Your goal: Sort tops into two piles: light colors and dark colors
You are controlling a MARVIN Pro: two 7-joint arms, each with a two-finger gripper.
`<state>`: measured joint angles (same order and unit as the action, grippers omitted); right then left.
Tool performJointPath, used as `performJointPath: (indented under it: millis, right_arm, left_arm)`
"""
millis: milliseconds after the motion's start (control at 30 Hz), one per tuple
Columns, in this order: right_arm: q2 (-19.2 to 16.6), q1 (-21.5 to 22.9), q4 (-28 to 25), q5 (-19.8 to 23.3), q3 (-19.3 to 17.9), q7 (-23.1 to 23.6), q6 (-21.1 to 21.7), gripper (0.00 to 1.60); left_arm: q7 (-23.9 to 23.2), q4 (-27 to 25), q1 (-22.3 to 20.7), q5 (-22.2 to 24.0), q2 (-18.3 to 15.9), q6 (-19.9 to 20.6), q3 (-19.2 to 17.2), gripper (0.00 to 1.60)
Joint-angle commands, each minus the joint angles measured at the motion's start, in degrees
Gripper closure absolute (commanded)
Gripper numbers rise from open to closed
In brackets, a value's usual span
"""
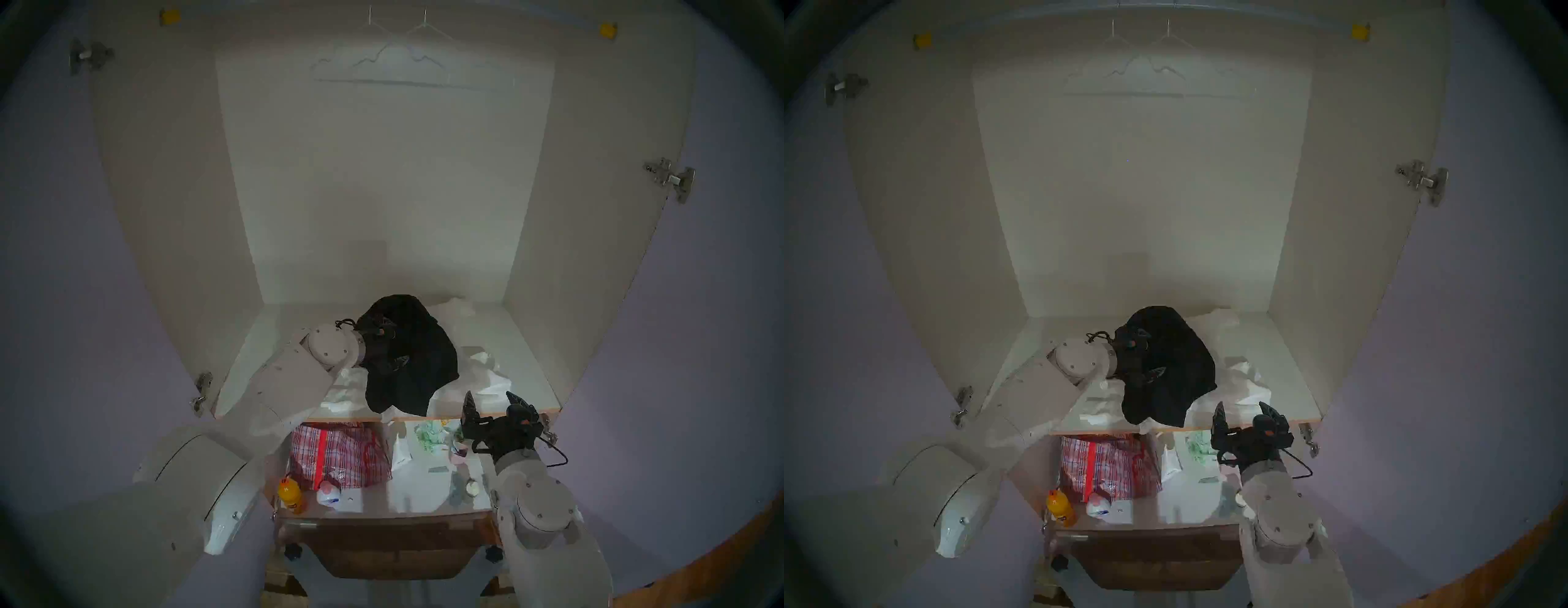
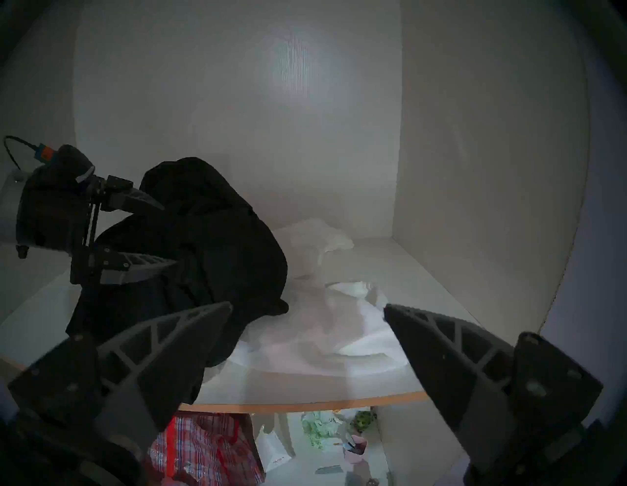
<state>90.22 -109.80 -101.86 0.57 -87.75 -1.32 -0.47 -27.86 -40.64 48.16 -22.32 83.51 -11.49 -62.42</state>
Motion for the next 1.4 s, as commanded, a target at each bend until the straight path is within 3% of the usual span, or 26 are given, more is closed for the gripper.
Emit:
performJointPath:
  millis: [0,67,167,233,267,400,500,633,800,1033,1100,1200,1367]
  right_arm:
    - [0.0,0.5,-1.4,0.0,0.0,0.1,-0.3,0.00]
    - [0.0,0.5,-1.5,0.0,0.0,0.1,-0.3,0.00]
    - [0.0,0.5,-1.4,0.0,0.0,0.1,-0.3,0.00]
    - [0.0,0.5,-1.4,0.0,0.0,0.1,-0.3,0.00]
    - [0.0,0.5,-1.4,0.0,0.0,0.1,-0.3,0.00]
    - [-0.1,0.5,-1.4,0.0,0.0,0.1,-0.3,0.00]
    - [-0.1,0.5,-1.4,0.0,0.0,0.0,-0.3,0.00]
    - [-0.1,0.6,-1.3,0.0,0.0,0.0,-0.3,0.00]
    - [-0.1,0.6,-1.2,0.0,0.0,0.0,-0.4,0.00]
    - [-0.1,0.5,-1.4,0.0,0.1,0.0,-0.3,0.00]
    - [-0.1,0.5,-1.5,0.0,0.1,0.0,-0.3,0.00]
    - [-0.1,0.4,-1.6,0.1,0.1,0.0,-0.2,0.00]
    - [-0.2,0.4,-1.6,0.1,0.1,0.0,-0.2,0.00]
  left_arm:
    - [3.8,-3.9,-0.8,-1.0,0.3,-2.8,0.1,1.12]
    - [6.1,-6.0,0.3,-0.6,-0.3,-3.5,-0.2,1.44]
    - [7.8,-8.4,1.5,0.2,-1.0,-5.3,-0.8,1.49]
    - [9.5,-10.5,2.7,0.7,-1.5,-6.0,-1.9,1.43]
    - [9.9,-11.7,3.3,0.9,-1.9,-6.2,-2.5,1.60]
    - [12.1,-18.2,7.2,2.4,-3.5,-6.1,-6.6,1.60]
    - [15.4,-23.2,10.0,2.6,-4.3,-3.8,-10.9,1.60]
    - [19.9,-26.2,10.8,2.7,-5.1,-1.4,-16.4,1.60]
    - [25.8,-25.2,8.5,4.1,-5.9,1.4,-21.8,1.60]
    - [34.8,-21.6,4.9,3.1,-9.5,3.1,-25.5,1.60]
    - [33.1,-21.9,5.1,4.5,-10.3,3.6,-27.0,1.60]
    - [31.3,-22.5,7.1,1.8,-12.4,3.5,-25.9,1.60]
    - [29.2,-20.1,8.9,1.2,-14.1,5.1,-23.8,1.60]
